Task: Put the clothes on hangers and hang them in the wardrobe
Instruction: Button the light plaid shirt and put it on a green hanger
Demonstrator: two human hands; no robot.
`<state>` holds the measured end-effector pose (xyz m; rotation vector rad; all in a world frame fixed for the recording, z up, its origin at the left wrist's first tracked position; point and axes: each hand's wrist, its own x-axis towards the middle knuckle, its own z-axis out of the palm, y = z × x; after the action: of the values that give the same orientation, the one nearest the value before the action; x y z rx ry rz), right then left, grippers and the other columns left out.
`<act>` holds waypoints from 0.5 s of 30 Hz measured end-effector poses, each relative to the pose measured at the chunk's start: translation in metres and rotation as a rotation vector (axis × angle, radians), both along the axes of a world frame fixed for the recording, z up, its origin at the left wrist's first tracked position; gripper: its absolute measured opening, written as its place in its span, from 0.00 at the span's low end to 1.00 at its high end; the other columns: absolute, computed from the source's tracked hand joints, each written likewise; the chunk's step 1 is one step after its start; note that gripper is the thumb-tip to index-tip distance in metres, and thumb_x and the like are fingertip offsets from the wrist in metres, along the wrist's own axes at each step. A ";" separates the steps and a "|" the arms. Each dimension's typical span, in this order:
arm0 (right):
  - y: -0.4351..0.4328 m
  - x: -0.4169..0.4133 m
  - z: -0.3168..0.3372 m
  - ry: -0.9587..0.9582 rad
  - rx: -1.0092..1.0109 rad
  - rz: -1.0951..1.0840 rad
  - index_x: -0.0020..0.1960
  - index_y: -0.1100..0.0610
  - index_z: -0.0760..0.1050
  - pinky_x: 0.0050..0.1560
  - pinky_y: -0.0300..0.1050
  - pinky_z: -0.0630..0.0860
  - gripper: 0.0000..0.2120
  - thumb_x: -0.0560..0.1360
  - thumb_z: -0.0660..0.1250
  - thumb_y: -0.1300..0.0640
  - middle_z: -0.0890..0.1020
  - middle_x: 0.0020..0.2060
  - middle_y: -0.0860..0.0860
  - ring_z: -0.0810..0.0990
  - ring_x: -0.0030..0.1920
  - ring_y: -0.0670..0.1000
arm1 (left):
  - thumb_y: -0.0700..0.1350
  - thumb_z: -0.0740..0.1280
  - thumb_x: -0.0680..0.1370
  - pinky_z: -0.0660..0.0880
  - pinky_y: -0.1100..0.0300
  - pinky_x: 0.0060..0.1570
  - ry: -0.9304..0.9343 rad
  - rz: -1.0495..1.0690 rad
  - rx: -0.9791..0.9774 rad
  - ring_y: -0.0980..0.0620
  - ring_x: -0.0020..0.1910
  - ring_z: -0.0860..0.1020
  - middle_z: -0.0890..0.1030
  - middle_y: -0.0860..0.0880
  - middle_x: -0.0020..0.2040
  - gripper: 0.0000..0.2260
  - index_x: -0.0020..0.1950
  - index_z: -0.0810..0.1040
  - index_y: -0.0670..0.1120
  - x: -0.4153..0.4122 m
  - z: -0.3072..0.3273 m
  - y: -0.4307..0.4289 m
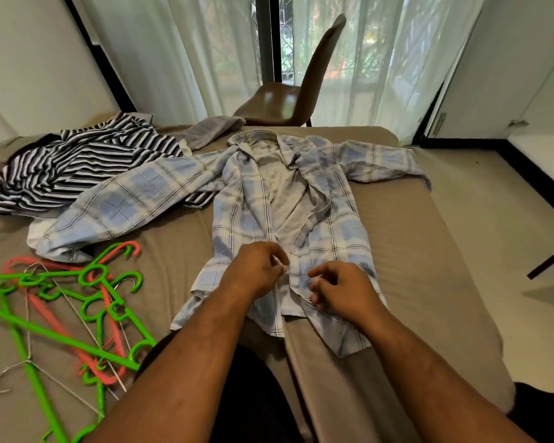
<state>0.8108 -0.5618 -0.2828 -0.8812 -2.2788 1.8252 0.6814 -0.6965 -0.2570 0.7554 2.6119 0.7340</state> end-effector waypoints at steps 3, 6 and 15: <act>-0.006 0.001 -0.005 -0.178 0.413 0.258 0.55 0.52 0.82 0.45 0.37 0.77 0.13 0.72 0.78 0.52 0.85 0.45 0.47 0.82 0.45 0.45 | 0.48 0.72 0.76 0.78 0.52 0.54 0.074 0.050 -0.345 0.44 0.58 0.80 0.81 0.45 0.59 0.15 0.62 0.78 0.48 -0.004 -0.015 0.004; -0.013 0.000 -0.009 -0.227 0.374 0.317 0.58 0.53 0.81 0.45 0.38 0.79 0.14 0.73 0.77 0.55 0.85 0.46 0.48 0.83 0.44 0.46 | 0.44 0.73 0.75 0.79 0.50 0.56 0.023 0.091 -0.435 0.43 0.58 0.81 0.81 0.43 0.60 0.18 0.64 0.77 0.48 -0.014 -0.020 -0.004; -0.004 -0.018 -0.005 -0.065 0.358 0.134 0.47 0.52 0.83 0.38 0.38 0.79 0.08 0.79 0.68 0.63 0.85 0.38 0.49 0.81 0.31 0.40 | 0.53 0.77 0.72 0.80 0.48 0.54 -0.044 0.110 -0.253 0.46 0.50 0.82 0.84 0.47 0.48 0.10 0.49 0.84 0.50 -0.017 -0.023 -0.002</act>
<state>0.7932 -0.5657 -0.2880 -0.7528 -2.6456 1.3783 0.6644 -0.6983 -0.2805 0.5191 2.6550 0.4304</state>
